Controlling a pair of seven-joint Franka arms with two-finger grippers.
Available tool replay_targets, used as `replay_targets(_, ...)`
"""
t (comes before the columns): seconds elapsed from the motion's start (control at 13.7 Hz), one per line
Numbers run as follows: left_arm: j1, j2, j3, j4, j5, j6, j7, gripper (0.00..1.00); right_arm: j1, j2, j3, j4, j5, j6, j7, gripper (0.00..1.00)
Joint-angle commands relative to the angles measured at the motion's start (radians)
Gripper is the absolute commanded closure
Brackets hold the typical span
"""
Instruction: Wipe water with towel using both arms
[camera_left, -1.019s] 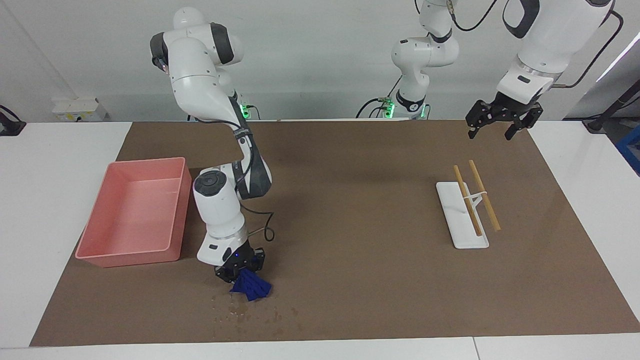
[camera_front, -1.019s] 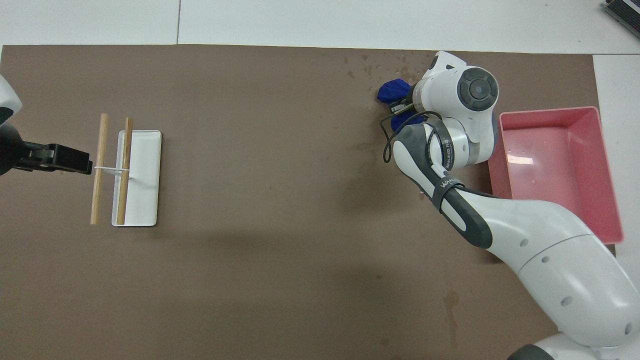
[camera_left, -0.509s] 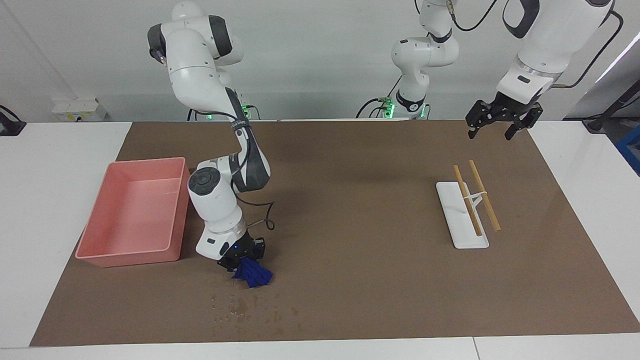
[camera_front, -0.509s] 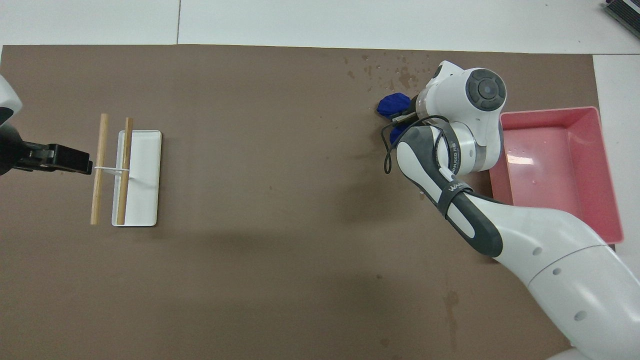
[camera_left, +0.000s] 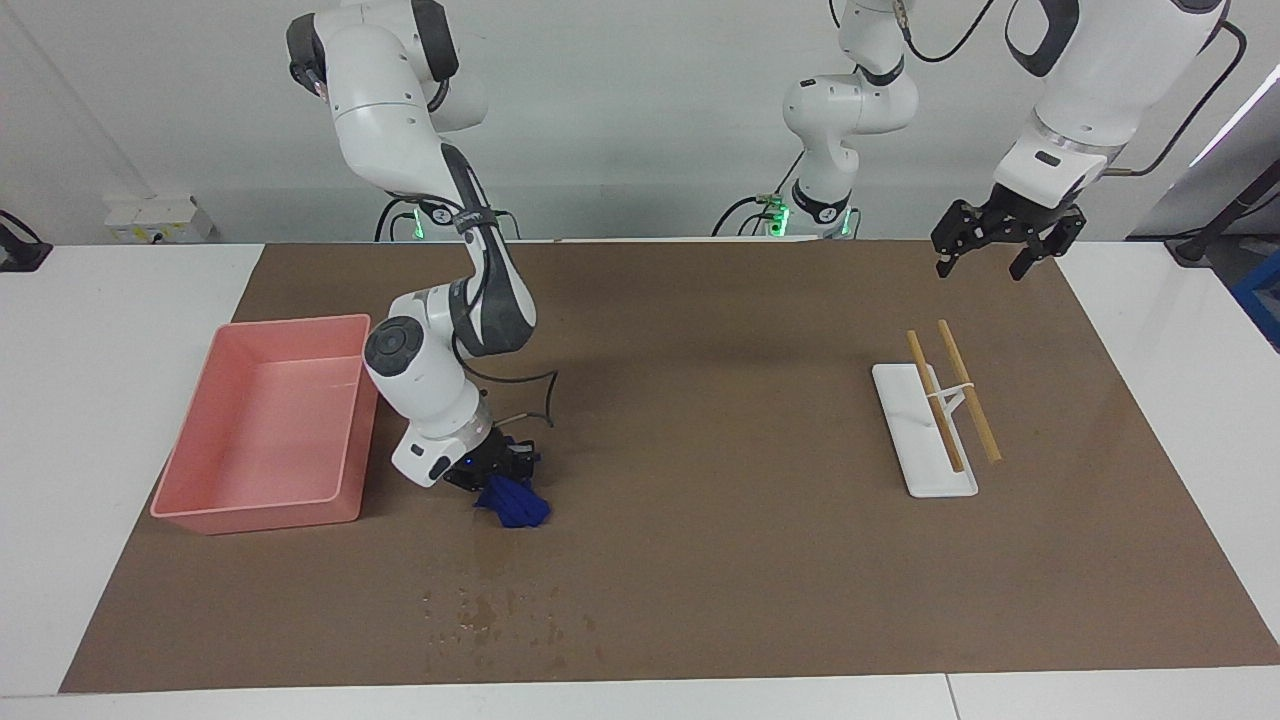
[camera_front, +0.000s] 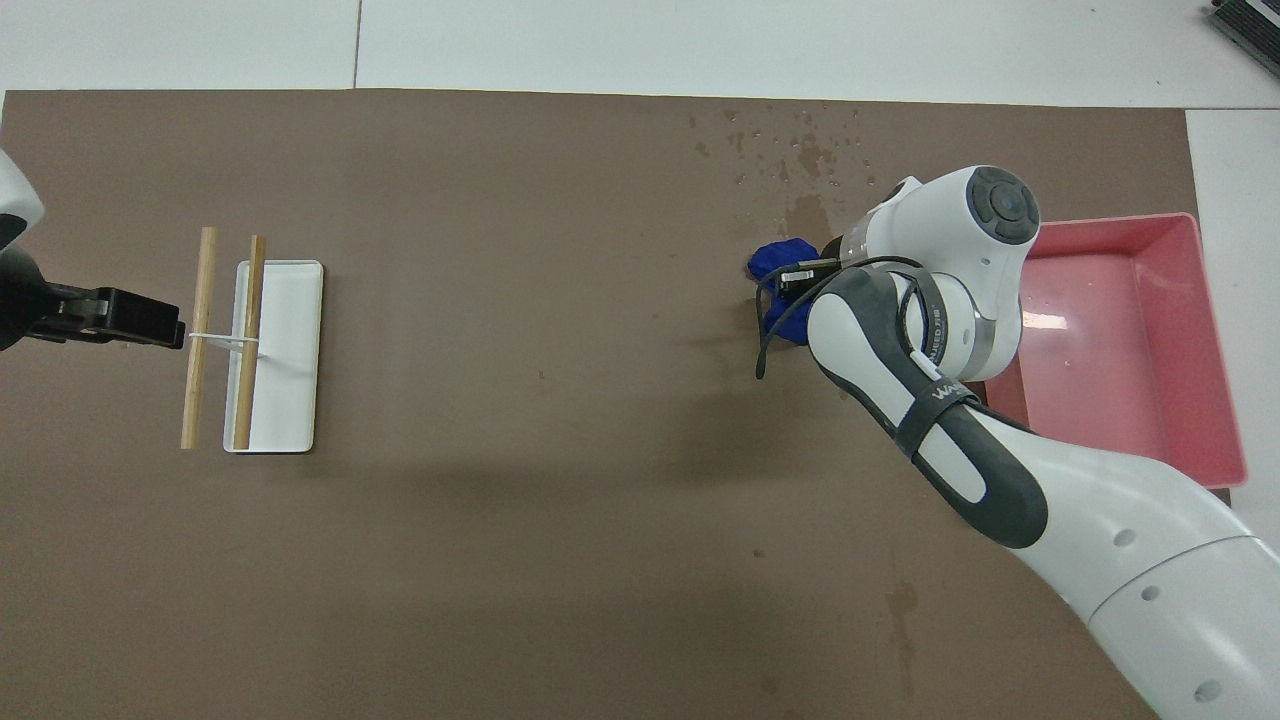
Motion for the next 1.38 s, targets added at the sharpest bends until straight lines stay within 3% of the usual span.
replay_targets(0.0, 0.005, -0.015, 0.001, -0.012, -0.007, -0.009, 0.014, 0.0, 0.05, 0.051, 0.027, -0.103, 0.122, -0.013, 0.125, 1.0)
replay_targets(0.22, 0.005, -0.015, 0.001, -0.012, -0.007, -0.009, 0.014, 0.0, 0.089, 0.058, 0.027, -0.088, 0.29, 0.055, 0.176, 1.0)
replay_targets(0.36, 0.005, -0.015, 0.001, -0.012, -0.007, -0.011, 0.014, 0.0, 0.099, 0.063, 0.026, -0.086, 0.286, 0.128, 0.133, 1.0)
replay_targets(0.65, 0.005, -0.015, 0.001, -0.012, -0.007, -0.011, 0.014, 0.0, 0.047, 0.072, 0.02, -0.054, 0.272, 0.142, -0.098, 1.0)
replay_targets(0.87, 0.005, -0.015, 0.001, -0.012, -0.007, -0.009, 0.014, 0.0, -0.002, 0.088, 0.02, -0.011, 0.16, 0.143, -0.195, 1.0)
replay_targets(1.31, 0.005, -0.015, 0.001, -0.012, -0.007, -0.011, 0.014, 0.0, -0.017, 0.111, 0.021, 0.047, -0.168, 0.133, -0.205, 1.0)
